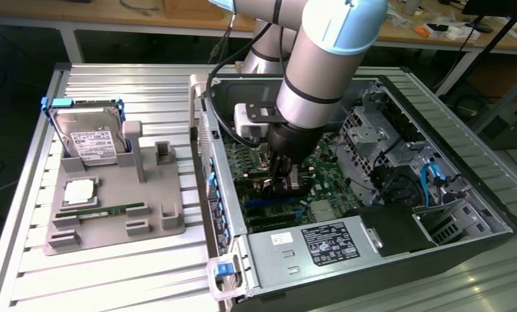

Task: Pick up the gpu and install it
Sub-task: 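Insert the gpu into the slot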

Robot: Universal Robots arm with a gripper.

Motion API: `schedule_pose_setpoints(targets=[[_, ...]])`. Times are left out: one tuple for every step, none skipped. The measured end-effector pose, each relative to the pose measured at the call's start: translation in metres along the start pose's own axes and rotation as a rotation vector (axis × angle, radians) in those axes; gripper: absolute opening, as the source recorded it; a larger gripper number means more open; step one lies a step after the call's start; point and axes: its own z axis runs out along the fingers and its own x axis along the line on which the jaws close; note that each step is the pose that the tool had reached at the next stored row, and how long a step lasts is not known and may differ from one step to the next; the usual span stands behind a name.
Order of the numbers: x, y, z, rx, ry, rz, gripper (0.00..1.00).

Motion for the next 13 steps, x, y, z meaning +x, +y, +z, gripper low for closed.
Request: schedule_pose_setpoints(targets=[[0.0, 0.0, 0.0, 0.0, 0.0, 0.0, 0.28], [0.0, 0.0, 0.0, 0.0, 0.0, 0.0, 0.28], [0.0, 0.0, 0.0, 0.0, 0.0, 0.0, 0.28], [0.0, 0.0, 0.0, 0.0, 0.0, 0.0, 0.28], [0.0, 0.0, 0.0, 0.0, 0.0, 0.0, 0.28], [0.0, -0.0001, 0.0, 0.0, 0.0, 0.0, 0.28], [0.0, -0.0007, 0.0, -0.0001, 0.0, 0.0, 0.28], [-0.0002, -0.002, -0.0001, -0.0002, 0.0, 0.0, 0.28], [-0.0003, -0.0031, -0.0002, -0.0002, 0.0001, 0.0, 0.28], [-0.0005, -0.0042, -0.0002, -0.0001, 0.0, 0.0, 0.28], [-0.0009, -0.0082, -0.0003, 0.0, 0.0001, 0.0, 0.28], [-0.001, -0.0092, -0.0003, 0.0002, 0.0, 0.0, 0.28], [-0.0011, -0.0094, -0.0003, 0.0002, 0.0, 0.0, 0.28]])
